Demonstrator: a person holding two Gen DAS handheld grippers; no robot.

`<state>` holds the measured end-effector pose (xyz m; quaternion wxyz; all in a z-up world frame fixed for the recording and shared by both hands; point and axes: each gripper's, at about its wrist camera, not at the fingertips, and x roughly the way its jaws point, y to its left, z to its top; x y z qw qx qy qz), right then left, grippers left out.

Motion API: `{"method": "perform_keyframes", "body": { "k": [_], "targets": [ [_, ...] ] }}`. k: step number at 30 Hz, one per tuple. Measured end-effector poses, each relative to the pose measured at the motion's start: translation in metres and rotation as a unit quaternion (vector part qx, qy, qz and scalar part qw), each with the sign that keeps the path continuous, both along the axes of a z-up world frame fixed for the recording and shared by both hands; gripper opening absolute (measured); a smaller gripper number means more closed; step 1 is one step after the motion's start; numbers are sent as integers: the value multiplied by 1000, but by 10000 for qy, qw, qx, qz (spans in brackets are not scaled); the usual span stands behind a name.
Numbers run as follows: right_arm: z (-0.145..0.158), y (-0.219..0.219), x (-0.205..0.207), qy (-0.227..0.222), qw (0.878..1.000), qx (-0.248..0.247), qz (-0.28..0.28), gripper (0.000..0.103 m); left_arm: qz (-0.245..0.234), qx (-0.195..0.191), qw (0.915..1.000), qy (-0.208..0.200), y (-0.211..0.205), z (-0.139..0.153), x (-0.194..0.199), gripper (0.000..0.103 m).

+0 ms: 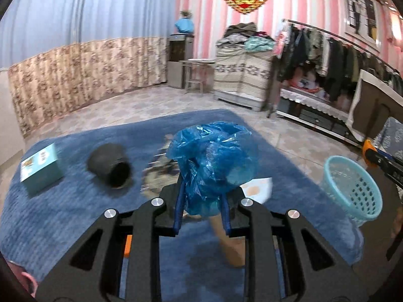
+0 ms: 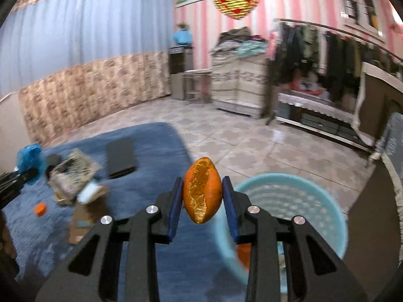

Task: Collect trash
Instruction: 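Carry the blue bag and orange peel over the blue basket with both tools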

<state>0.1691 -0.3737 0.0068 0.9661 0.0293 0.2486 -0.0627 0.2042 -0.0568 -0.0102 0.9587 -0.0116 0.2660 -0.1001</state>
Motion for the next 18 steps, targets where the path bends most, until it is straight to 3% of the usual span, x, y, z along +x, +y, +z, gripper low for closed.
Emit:
{"method": "perform_keyframes", "body": {
  "k": [12,18],
  "targets": [
    [-23,-83,-13,162,9959,-146,-873,32,-977,26,9951,-127,-125,5,-4,23],
    [-26,-116,-29,116,9929,78,-1178,32,-1393,104,9901,-141,-170,0,-7,23]
  ]
}}
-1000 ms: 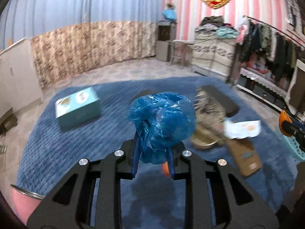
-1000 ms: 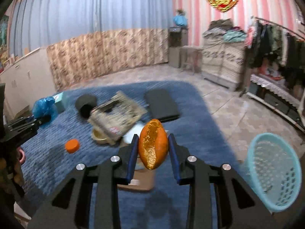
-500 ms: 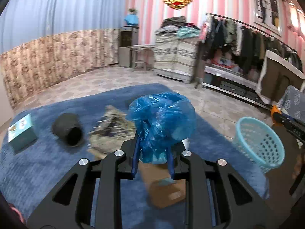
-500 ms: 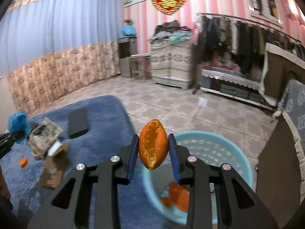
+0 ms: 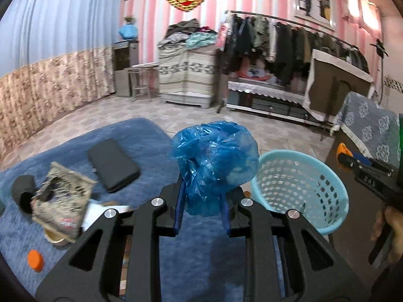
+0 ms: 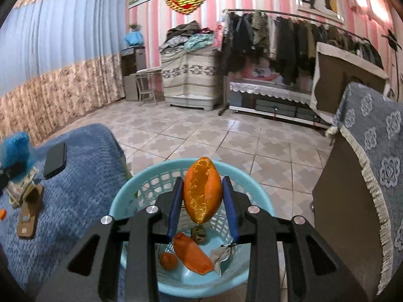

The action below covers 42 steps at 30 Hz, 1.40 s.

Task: Collect trash
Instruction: 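Carry the blue bag and orange peel over the blue basket with both tools, then open the left tool to drop the blue bag into the basket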

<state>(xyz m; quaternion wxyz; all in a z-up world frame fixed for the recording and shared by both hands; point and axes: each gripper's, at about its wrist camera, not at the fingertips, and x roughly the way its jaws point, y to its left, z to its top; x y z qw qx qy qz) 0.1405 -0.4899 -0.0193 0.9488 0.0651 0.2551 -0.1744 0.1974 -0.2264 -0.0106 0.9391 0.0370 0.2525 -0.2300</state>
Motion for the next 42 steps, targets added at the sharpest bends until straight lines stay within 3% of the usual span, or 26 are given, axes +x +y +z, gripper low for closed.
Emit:
{"method": "perform_keyframes", "body": {
  "k": [13,23,29,31,34,42],
  "targets": [
    [-11,-36,-9,-27,9990,221,-379,32,-858,144,9955,366,-92,-30,18,23],
    [-19,-61,-14,-17,9970,398,-670,32,-1419,317,9888,340,-161,-45,18,23],
    [-22,-72,-19,-55,9953,511,-823,32,-1612,361,9858,293,-182,-48,25,29],
    [-24,-72,-19,-42,9952,526,-822,32,-1571,384,9864,305,-184,-48,29,48],
    [-25,-71,-17,-20,9954,519,-802,32,-1399,292,9892,313,-177,-44,35,68],
    [-25,-69,-12,-34,9956,555,-753,32,-922,165,9955,171,-140,-28,46,94]
  ]
}}
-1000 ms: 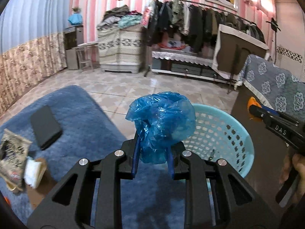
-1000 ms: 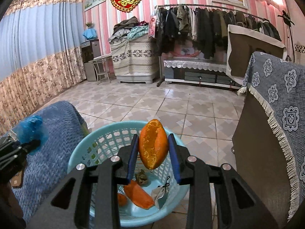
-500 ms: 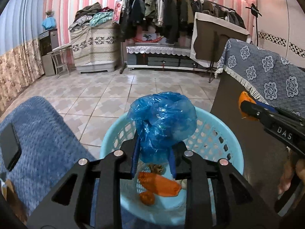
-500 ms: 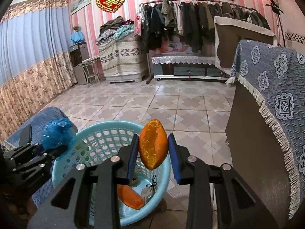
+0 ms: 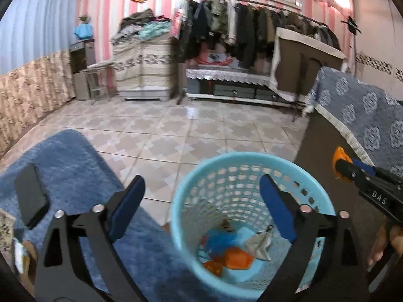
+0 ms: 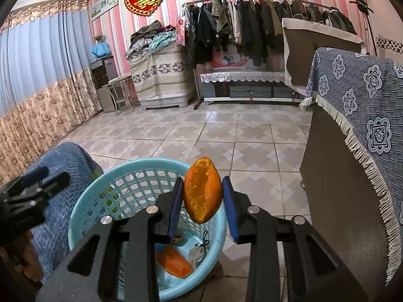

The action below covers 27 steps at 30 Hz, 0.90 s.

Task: Collect trash
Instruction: 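Open the left tool to drop the blue bag into the basket, then open the right tool to drop the orange peel into the basket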

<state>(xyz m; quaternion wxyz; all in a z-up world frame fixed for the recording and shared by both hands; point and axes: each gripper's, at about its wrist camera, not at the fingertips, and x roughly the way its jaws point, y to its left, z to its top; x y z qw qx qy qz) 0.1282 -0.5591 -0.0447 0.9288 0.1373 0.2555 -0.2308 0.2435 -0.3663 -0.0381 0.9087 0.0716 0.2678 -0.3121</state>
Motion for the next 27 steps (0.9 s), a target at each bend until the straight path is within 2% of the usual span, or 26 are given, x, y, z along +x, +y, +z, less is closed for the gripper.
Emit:
{"method": "perform_keyframes", "body": {
  "k": [5,9,15,22,24,27],
  "targets": [
    [-2,18,17,92,9997,-96,205,32,486,-62,9987,-134,35,9,6,97],
    [-7,33,31,147,9992,-132,346,32,782,83,9963,-352,54,10,5,97],
    [-16,53,45,289,9983,-223,447,33,1008,121,9940,-418,74,10,3,97],
    [-14,60,48,225,9984,-313,422,36,1150,156,9925,-392,90,9,2,97],
    [-13,60,47,203,9985,-307,400,40,1188,154,9920,-403,94,9,3,97],
    [-11,61,46,145,9987,-353,350,54,1233,124,9916,-372,99,10,3,97]
  ]
}}
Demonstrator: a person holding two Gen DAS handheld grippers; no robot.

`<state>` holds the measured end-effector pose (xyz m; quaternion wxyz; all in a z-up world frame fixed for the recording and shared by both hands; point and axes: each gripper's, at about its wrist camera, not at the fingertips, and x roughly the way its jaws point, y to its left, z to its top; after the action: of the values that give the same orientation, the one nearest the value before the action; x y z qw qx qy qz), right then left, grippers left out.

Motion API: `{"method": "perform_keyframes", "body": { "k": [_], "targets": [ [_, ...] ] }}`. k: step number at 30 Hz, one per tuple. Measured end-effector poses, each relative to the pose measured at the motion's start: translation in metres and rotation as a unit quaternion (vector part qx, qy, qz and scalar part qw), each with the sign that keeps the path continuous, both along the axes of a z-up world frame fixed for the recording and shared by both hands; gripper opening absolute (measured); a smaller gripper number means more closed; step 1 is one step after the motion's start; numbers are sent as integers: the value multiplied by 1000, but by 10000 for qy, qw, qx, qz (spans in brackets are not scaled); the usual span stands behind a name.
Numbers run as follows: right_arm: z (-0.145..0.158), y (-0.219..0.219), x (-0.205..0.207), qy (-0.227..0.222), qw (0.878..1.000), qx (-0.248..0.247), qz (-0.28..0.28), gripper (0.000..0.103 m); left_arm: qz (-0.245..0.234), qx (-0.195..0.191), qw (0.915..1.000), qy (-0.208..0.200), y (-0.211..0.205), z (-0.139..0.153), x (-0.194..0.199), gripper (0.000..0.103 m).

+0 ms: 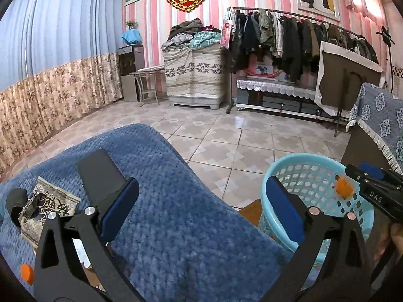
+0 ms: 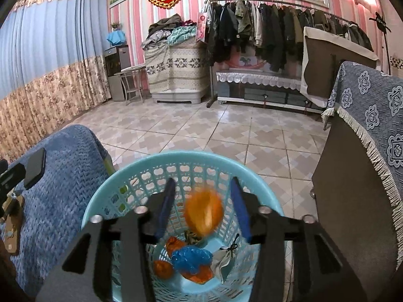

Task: Collect trash
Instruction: 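Open the right tool to drop the orange peel into the basket, then move both tools back over the blanket items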

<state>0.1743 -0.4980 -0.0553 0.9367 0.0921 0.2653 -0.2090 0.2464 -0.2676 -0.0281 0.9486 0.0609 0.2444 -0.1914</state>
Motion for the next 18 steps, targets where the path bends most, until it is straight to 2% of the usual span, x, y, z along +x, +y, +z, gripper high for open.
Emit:
{"method": "perform_keyframes", "body": {
  "k": [12,18],
  "targets": [
    [12,7,-5,-202,9994,-291,-44,92,224,-94,9997,-15,22,6,-1,97],
    [17,11,-6,-260,9990,-359,-12,93,337,-123,9993,-79,38,11,-7,97]
  ]
}}
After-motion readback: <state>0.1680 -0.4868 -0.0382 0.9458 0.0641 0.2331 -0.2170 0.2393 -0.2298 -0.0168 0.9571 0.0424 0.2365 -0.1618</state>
